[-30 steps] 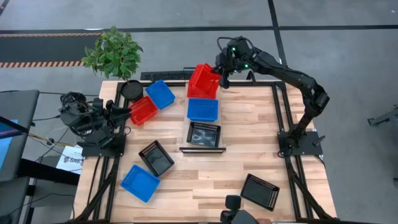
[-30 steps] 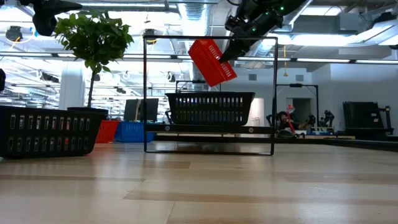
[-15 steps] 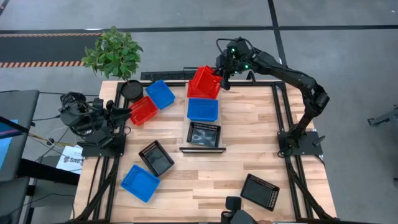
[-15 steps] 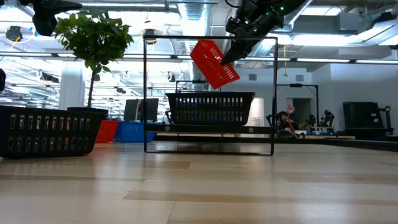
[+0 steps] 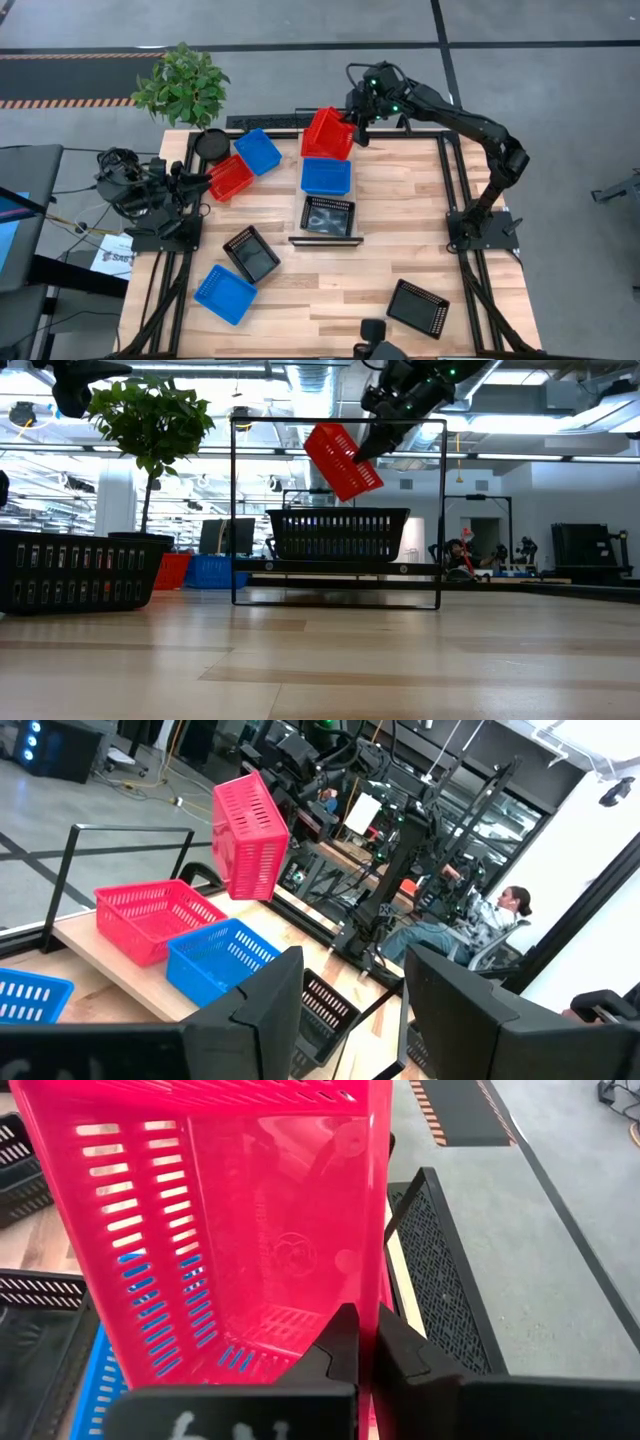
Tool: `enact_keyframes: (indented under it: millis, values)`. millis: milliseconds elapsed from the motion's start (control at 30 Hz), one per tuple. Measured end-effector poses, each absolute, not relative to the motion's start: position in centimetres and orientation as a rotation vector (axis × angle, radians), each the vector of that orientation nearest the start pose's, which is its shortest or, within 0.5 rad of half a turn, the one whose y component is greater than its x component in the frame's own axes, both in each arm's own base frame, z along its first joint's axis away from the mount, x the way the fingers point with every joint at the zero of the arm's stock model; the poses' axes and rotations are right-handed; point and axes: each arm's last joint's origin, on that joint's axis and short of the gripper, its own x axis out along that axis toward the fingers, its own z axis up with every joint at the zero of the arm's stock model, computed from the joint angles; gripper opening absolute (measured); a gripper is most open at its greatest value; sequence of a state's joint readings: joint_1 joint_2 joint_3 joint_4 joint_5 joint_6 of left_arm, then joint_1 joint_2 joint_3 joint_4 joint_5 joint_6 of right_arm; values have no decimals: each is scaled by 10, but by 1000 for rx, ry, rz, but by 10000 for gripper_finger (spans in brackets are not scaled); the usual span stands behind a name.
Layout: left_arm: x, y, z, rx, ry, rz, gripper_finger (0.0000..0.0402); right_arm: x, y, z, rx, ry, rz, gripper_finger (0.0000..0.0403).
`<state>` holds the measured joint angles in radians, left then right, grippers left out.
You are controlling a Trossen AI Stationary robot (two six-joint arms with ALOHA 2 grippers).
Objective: Stack baskets on shelf by color
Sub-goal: Stack the bottom red bin on the red bin on the shelf
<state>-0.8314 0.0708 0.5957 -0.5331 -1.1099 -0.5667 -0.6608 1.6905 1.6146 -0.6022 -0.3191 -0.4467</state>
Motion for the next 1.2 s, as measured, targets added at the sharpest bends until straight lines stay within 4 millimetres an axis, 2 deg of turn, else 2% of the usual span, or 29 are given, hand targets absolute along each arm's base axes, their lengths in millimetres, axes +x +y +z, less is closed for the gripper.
enact_keyframes:
  millis: [200,433,833,1033,1200]
  values:
    - [32,3,296,-551,-74,272,167,302,-223,348,-120,649,-187,17]
    - [32,3,296,-547,-73,274,167,305,-235,337,-108,661,-200,22]
    - [32,3,296,-550,-73,273,167,313,-257,302,-53,735,-196,25]
    - [32,3,296,-552,-74,273,167,313,-260,302,-75,735,-217,25]
    - [32,3,296,-552,-74,274,167,312,-262,303,-94,744,-260,42]
